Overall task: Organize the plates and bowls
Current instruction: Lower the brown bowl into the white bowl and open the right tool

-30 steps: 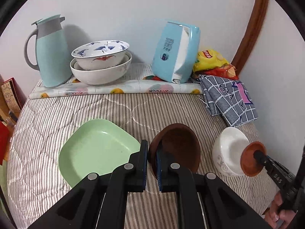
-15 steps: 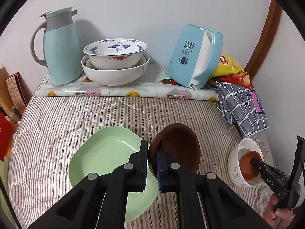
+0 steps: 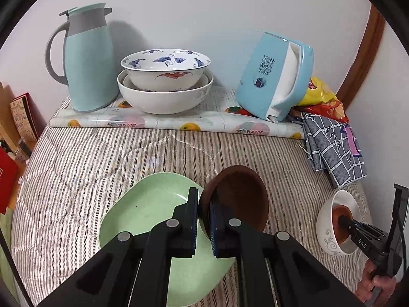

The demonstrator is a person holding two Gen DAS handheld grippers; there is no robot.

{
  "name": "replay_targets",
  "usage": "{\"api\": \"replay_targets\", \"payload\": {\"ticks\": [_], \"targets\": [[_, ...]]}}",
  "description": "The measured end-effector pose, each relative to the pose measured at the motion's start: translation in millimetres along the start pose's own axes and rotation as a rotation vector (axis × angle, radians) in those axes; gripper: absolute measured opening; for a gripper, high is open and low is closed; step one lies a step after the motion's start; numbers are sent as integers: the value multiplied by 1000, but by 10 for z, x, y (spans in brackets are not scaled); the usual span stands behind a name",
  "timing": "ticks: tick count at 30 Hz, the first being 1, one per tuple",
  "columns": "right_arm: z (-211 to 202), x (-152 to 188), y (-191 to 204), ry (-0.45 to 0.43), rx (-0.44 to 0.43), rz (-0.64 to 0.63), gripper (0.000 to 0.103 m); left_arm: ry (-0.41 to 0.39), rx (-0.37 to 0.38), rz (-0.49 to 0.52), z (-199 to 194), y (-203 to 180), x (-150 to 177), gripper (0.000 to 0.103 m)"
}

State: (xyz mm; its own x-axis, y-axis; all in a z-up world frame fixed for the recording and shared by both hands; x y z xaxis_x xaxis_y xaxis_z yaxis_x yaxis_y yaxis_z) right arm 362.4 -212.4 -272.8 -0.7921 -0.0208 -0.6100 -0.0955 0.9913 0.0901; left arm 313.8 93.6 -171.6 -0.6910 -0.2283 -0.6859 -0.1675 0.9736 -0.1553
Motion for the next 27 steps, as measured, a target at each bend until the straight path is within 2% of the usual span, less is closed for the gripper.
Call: {"api": "replay_targets", "payload": {"ticks": [9,21,26,27], "targets": [[77,-9,35,34,81,-116,13,14,4,-16,60,97,9,8],[143,9,58,22,187,-227,22,31,26,-25,59,160,39,9],[108,20,46,19,179,-208,25,26,31,-26,-5,176,43,9],[88,18,49,14,180,-206,28,24,32,-26,-21,177,42,9]]}}
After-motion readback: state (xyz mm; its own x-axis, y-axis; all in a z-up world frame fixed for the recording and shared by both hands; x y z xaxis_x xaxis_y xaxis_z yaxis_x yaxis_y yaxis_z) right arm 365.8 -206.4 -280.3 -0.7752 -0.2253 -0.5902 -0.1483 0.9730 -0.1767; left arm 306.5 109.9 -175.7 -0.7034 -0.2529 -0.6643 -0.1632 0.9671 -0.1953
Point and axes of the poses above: each gripper's, at about its wrist camera, not at the fingertips, and z roughly the way its jaws point, y to its left, x to its underside, the point moved 10 cm from there along z, roughly the way its jaws point, and after that the axes turned 7 degrees about -y, right-handed, at the moved point
